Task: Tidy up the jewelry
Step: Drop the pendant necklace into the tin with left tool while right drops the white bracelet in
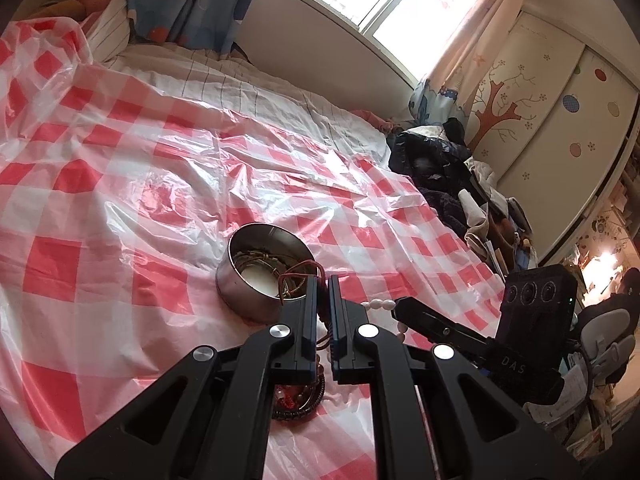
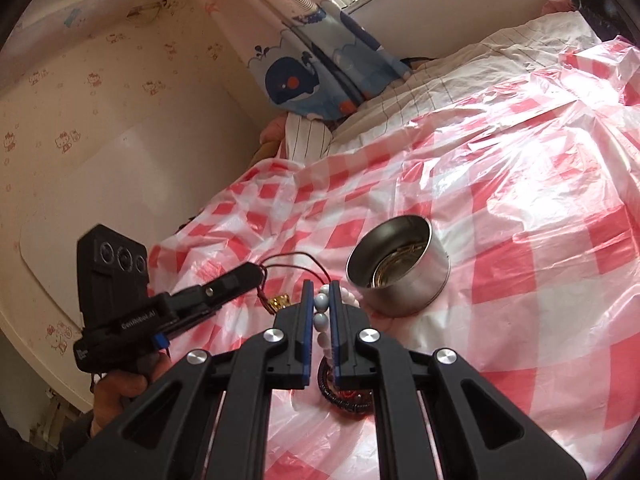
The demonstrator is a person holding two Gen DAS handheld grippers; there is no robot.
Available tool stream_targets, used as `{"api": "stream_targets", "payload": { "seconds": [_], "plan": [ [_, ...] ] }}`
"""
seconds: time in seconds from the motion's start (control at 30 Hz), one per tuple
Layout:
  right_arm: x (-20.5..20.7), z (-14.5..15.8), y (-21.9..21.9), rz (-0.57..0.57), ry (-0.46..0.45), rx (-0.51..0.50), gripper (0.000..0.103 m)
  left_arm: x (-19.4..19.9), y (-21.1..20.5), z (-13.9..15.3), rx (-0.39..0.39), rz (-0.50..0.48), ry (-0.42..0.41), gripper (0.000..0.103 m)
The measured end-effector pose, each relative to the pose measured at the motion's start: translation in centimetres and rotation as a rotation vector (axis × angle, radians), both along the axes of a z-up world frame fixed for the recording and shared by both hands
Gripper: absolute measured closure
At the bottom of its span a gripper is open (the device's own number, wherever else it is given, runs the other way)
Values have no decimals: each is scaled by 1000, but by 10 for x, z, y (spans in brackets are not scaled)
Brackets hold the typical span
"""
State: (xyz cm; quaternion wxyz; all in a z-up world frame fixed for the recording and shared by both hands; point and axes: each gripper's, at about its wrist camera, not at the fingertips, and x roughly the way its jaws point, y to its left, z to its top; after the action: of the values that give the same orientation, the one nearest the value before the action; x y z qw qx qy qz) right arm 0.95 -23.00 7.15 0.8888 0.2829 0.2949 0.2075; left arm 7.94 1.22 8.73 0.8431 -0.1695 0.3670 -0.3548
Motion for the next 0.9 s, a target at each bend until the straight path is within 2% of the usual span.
{"api": "stream_targets", "payload": {
  "seconds": [0.17,0.3,0.37,0.47,0.5,0.63,0.77,0.9],
  "plan": [
    [8,5,-8,-19,3,-4,95,16,-16,1,-20,1,3,98],
    [19,14,-11,-22,-12,-9,95,36,-28,1,-71,4,3,98],
    [28,18,-9,-19,-20,-12,95,49,-37,-6,-11,24,33,98],
    [45,22,-5,-6,-30,-13,95,68,-40,-30,101,78,127,98],
    [51,23,-3,1,-30,-5,95,69,-37,-34,116,93,133,98],
    [72,14,0,31,-9,56,95,66,-16,-34,127,137,129,96],
    [84,-9,-1,-82,117,-119,94,54,-4,-21,151,156,96,90],
    [61,-18,-14,-115,168,-119,94,27,2,-15,212,136,68,84]
  ]
}}
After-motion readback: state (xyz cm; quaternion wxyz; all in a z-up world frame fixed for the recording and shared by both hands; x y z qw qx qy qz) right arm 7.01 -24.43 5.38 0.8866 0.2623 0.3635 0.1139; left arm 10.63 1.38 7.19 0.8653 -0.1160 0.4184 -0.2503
